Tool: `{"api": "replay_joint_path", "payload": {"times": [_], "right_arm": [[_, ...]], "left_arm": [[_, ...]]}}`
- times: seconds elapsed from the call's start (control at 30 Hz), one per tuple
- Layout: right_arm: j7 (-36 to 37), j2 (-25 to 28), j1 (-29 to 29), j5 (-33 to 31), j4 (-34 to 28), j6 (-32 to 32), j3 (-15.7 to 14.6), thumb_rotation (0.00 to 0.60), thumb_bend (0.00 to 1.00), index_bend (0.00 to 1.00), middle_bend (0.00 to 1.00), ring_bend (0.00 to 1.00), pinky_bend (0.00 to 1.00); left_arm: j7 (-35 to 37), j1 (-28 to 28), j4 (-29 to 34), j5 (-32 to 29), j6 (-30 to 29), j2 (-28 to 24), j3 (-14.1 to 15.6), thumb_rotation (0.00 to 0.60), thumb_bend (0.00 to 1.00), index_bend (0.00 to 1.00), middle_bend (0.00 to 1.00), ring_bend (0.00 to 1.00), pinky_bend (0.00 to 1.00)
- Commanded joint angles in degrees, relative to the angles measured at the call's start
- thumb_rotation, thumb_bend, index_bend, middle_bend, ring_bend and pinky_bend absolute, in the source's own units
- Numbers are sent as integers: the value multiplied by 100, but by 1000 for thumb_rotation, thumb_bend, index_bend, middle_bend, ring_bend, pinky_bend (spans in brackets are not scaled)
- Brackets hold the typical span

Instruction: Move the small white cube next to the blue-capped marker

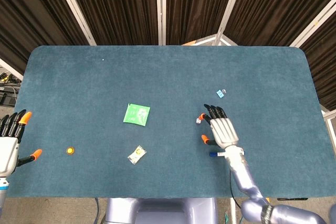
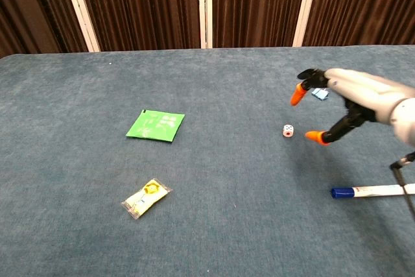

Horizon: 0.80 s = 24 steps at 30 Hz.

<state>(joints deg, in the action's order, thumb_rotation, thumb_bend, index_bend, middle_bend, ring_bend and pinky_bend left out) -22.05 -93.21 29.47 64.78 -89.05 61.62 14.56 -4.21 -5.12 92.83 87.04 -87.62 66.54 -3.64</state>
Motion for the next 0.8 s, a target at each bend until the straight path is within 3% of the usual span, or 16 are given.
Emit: {"api": "replay_joint_path", "payload": {"times": [0.03, 0.33, 0.53, 0.8], "right_arm": [[-186, -309, 216, -319, 349, -170, 101, 600, 216, 331, 52, 0, 0], [-339, -926, 652, -759, 1219, -319, 263, 600, 183, 352, 57, 0, 0], [-425, -1113, 851, -941, 1481, -338, 367, 600, 178, 362, 75, 0, 0], [-502, -1234, 970, -1126, 1772, -358, 385, 600, 196, 453, 127, 0, 0]], "left_arm": [[18, -12, -15, -18, 24, 1, -2, 600, 0, 0, 0, 0, 0], [55, -64, -39, -76, 114, 15, -19, 600, 0, 0, 0, 0, 0], [92, -97, -73, -121, 187, 25, -22, 600, 0, 0, 0, 0, 0], [130, -131, -127, -164, 267, 41, -16, 600, 0, 0, 0, 0, 0]]}}
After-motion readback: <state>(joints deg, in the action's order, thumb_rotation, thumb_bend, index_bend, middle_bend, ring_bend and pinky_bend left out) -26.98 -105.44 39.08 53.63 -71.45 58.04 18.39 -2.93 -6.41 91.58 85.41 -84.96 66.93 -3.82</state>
